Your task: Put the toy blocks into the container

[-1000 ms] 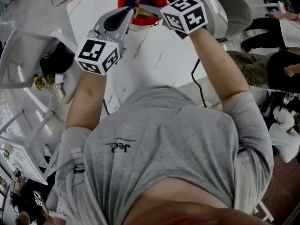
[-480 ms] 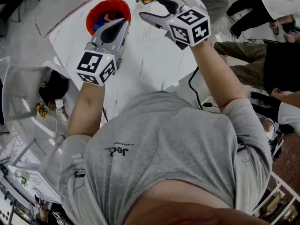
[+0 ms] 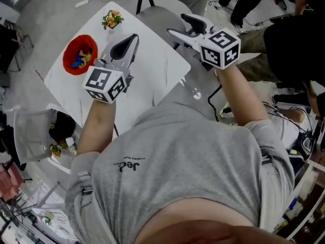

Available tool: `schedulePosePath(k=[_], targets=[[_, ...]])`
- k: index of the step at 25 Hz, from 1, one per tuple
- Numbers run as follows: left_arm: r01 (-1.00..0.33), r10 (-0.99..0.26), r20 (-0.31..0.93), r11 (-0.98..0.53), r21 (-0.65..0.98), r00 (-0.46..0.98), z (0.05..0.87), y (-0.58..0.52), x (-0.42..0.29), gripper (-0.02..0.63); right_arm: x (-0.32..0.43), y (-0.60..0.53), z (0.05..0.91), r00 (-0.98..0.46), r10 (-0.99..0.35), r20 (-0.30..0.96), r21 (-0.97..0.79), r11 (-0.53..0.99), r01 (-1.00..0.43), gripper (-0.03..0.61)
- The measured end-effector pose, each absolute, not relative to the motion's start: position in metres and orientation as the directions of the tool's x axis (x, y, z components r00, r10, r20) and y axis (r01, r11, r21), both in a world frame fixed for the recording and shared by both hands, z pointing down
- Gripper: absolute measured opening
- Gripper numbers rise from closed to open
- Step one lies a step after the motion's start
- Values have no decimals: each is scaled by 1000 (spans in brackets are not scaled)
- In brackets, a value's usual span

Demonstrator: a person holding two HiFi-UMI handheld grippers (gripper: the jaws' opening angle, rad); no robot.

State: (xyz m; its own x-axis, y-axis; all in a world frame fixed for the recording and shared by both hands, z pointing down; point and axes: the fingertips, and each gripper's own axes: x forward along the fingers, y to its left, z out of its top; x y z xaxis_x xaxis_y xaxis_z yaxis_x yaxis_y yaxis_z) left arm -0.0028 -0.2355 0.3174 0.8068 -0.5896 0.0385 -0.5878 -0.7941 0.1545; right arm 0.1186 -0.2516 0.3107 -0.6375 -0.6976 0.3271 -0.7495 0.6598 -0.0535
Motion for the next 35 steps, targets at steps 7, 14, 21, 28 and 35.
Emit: schedulePosePath(k=[7, 14, 21, 28, 35], targets=[[-524, -525, 29, -840, 143, 850, 292, -194, 98, 58, 249, -176, 285, -565, -792, 231, -72, 565, -822, 169], [-491, -491, 40, -858, 149, 870, 287, -171, 160, 58, 338, -124, 283, -488, -855, 174, -106, 476, -873, 65], [-472, -470, 47, -871, 134, 881, 285, -153, 186, 58, 376, -101, 285, -444, -883, 150, -99, 433, -896, 3], [-500, -502, 25, -856, 131, 865, 280, -155, 168, 58, 372, -99, 286, -450, -880, 152, -91, 441, -893, 3], [-521, -524, 20, -842, 144, 852, 282, -154, 149, 58, 360, -101, 282, -464, -872, 157, -91, 455, -886, 2]])
